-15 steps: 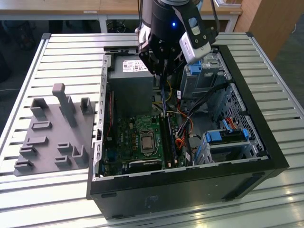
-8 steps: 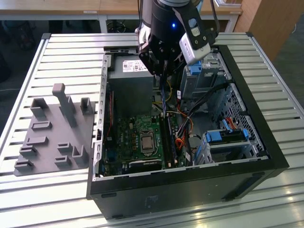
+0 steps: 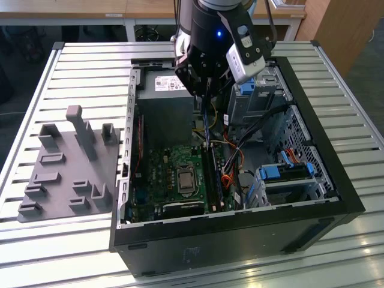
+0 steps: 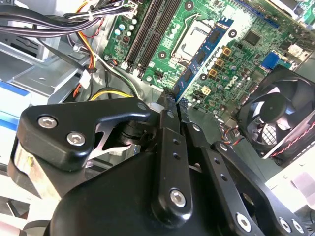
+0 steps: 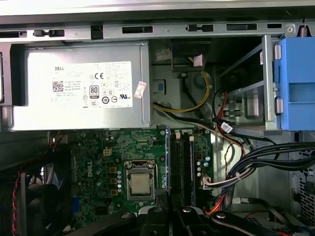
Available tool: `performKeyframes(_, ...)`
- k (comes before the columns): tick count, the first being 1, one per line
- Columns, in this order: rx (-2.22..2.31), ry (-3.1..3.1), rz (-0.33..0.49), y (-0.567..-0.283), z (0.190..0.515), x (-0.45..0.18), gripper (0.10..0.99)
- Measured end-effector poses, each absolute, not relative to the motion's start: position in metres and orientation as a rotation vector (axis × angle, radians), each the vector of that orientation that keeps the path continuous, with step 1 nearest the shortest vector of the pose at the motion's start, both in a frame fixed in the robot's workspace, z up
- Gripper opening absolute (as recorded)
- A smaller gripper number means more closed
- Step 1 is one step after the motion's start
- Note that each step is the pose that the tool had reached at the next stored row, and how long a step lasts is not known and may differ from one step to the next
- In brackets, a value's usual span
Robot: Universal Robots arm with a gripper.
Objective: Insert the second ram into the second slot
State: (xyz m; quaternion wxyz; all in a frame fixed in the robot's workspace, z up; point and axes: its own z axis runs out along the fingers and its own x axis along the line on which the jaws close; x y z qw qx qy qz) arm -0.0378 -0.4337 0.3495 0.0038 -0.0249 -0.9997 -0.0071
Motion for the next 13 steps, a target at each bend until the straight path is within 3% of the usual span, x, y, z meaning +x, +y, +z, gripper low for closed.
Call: performKeyframes(13,-0.078,-3.133,-0.022,-0.4338,0.3468,-0.0378,0.137)
